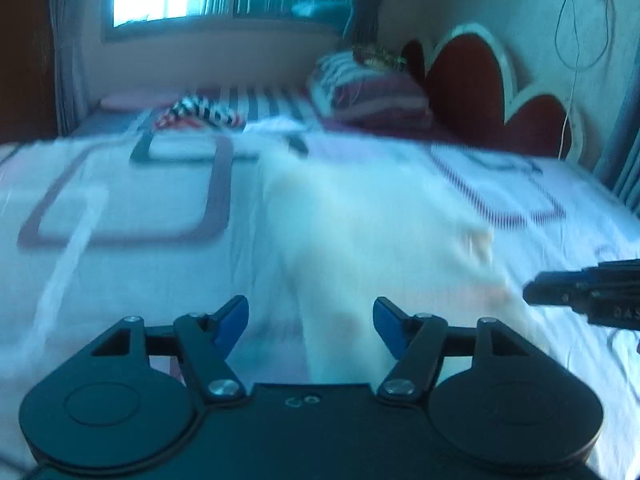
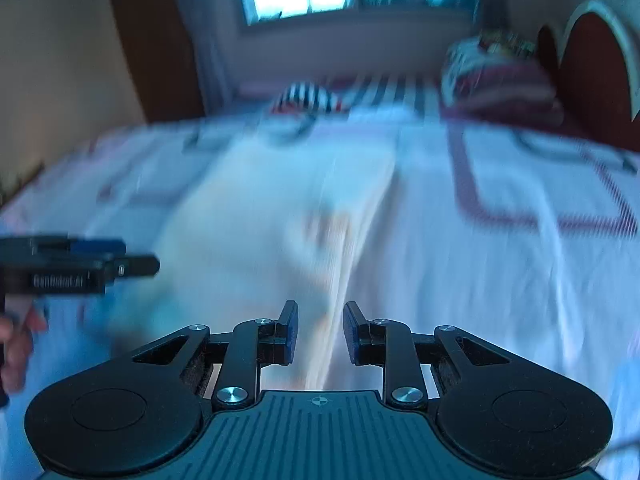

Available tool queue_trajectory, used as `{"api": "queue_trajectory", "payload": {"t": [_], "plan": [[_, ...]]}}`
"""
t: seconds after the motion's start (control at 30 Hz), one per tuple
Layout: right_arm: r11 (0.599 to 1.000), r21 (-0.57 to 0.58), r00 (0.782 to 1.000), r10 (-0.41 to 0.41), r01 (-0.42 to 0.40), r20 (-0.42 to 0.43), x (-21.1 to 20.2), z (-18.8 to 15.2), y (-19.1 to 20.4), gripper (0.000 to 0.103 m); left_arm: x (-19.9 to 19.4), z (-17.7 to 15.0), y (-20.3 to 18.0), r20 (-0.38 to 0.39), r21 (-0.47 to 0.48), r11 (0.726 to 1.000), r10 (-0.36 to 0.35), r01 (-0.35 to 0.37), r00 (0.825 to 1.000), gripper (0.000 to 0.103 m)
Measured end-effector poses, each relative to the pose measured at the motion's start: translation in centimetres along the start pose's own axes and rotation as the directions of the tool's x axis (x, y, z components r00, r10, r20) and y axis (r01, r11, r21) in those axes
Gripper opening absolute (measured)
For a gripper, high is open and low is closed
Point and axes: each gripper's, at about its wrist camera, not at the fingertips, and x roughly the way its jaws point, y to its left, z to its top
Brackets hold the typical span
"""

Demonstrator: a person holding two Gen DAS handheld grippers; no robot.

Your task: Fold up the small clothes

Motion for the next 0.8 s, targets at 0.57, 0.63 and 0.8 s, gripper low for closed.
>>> {"api": "queue_trajectory", "payload": {"t": [0.57, 0.63, 0.8], "plan": [[0.995, -0.054, 0.991, -0.090, 0.085, -0.100, 9.4, 3.5, -3.5, 0.005, 5.9, 2.5, 0.6, -0.064, 0.007, 0.999, 0.045, -0.045, 0.997, 0.067], [0.996, -0.027, 0.994, -0.084, 0.082, -0.065, 8.3, 3.3, -3.8, 0.005, 5.7, 2.7, 0.5, -0.064, 0.015, 0.998, 0.056, -0.055, 0.996, 0.068], [0.998, 0.038, 0.999, -0.049, 0.048, 0.014, 5.4, 3.5, -3.6, 0.005, 5.0, 3.1, 0.4, -0.059, 0.021, 0.998, 0.069, -0.067, 0.996, 0.069]]}}
